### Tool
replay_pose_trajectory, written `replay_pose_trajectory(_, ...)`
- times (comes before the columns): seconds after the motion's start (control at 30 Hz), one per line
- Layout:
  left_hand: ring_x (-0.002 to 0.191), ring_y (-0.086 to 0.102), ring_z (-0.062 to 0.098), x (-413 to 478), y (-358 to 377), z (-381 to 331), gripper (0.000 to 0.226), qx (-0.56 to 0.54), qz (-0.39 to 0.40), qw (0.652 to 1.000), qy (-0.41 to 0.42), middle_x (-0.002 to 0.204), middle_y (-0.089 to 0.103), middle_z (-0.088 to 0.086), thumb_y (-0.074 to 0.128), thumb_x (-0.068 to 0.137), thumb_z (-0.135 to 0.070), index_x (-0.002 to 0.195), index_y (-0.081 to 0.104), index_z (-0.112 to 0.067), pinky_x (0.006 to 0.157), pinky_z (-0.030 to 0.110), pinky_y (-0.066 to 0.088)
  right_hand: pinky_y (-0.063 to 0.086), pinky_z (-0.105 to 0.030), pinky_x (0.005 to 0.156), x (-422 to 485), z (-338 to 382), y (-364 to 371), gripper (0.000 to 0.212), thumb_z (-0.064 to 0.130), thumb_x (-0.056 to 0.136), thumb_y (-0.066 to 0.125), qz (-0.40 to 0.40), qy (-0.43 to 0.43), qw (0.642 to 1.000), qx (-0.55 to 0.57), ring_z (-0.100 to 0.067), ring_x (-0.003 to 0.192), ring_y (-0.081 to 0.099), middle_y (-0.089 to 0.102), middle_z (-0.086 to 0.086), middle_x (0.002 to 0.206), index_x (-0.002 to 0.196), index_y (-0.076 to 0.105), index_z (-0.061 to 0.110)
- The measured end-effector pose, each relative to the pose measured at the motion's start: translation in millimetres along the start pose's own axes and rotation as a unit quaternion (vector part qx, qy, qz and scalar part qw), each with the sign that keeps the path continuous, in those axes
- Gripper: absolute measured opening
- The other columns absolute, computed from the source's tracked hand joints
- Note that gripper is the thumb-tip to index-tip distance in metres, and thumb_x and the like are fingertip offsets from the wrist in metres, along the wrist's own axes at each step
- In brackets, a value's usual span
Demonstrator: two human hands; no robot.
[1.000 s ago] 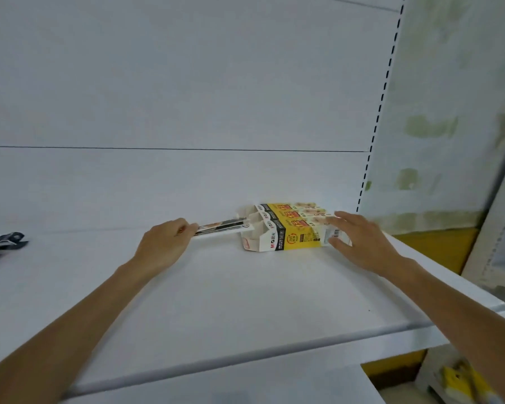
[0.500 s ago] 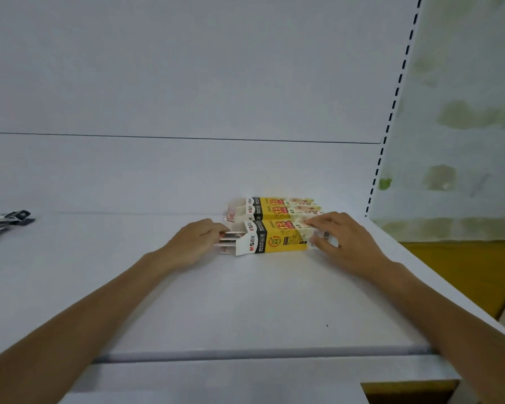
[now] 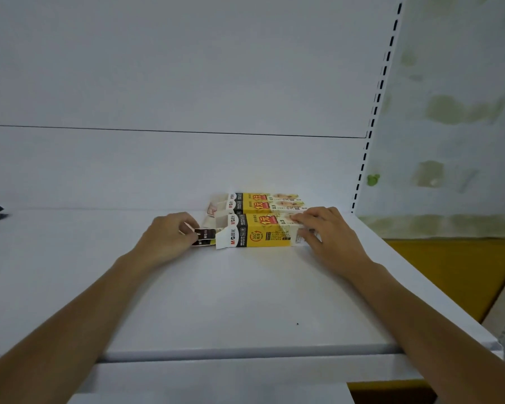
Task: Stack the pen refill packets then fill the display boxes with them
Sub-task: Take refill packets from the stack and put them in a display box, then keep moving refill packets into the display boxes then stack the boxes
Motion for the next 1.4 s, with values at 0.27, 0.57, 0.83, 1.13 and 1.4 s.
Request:
replay_pose_trajectory(0.27,0.081,0.056,-0.005,-5,21,-26,0.02,-0.043,0.03,0.996,0.069,0.09,0.066,-0.014,0.057,0.09,-0.016,0.106,0.065,-0.025,0.066,0.002,0.034,0.033,-0.02,0.081,0,2,0,0.033,0.022,0.096,0.047,0.005,0.003,1.0,-0.002,-0.015,0.116,0.038,0.052,0.002,0.125,0.127,0.057,0.027)
replay_pose_trajectory(0.57,0.08,0.054,0.012,-7,28,-26,0.028,0.015,0.078,0.995,0.064,0.079,0.057,-0.01,0.046,0.094,-0.012,0.103,0.069,-0.024,0.056,0.006,0.032,0.032,-0.02,0.08,-1,3,-3,0.033,0.023,0.094,0.049,0.002,0.009,1.0,0.005,-0.014,0.113,0.039,0.054,0.003,0.123,0.126,0.058,0.027)
replay_pose_trajectory(0.83,0.085,0.056,0.009,-19,-9,-37,0.025,-0.114,-0.012,0.992,0.043,0.094,0.063,-0.008,0.048,0.09,-0.008,0.095,0.067,-0.023,0.059,0.004,0.036,0.033,-0.041,0.098,0,15,-7,0.037,0.026,0.088,0.054,0.018,0.029,0.997,-0.063,-0.022,0.122,0.04,0.051,-0.002,0.128,0.124,0.057,0.024)
replay_pose_trajectory(1.13,0.098,0.059,0.021,-139,-193,70,0.017,0.112,-0.276,0.951,-0.087,0.105,0.065,0.001,0.055,0.088,-0.018,0.098,0.069,-0.019,0.09,0.034,0.045,0.033,-0.033,0.099,55,198,-5,0.057,0.019,0.09,0.052,0.015,-0.14,0.986,0.088,-0.021,0.128,0.033,0.041,0.0,0.142,0.143,0.032,0.019)
replay_pose_trajectory(1.4,0.109,0.053,0.026,-312,-287,164,0.032,0.179,-0.311,0.901,-0.245,0.117,0.059,0.007,0.06,0.086,-0.016,0.118,0.061,-0.017,0.091,0.034,0.04,0.033,-0.04,0.106,26,473,51,0.06,0.017,0.09,0.052,0.094,-0.335,0.908,0.235,-0.025,0.13,0.032,0.038,-0.004,0.144,0.145,0.029,0.019)
Point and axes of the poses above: each hand's wrist, its own x-axis towards the middle knuckle, its own y-axis out of the palm, z = x × y, the point moved 8 cm from there along x, towards the middle knuckle
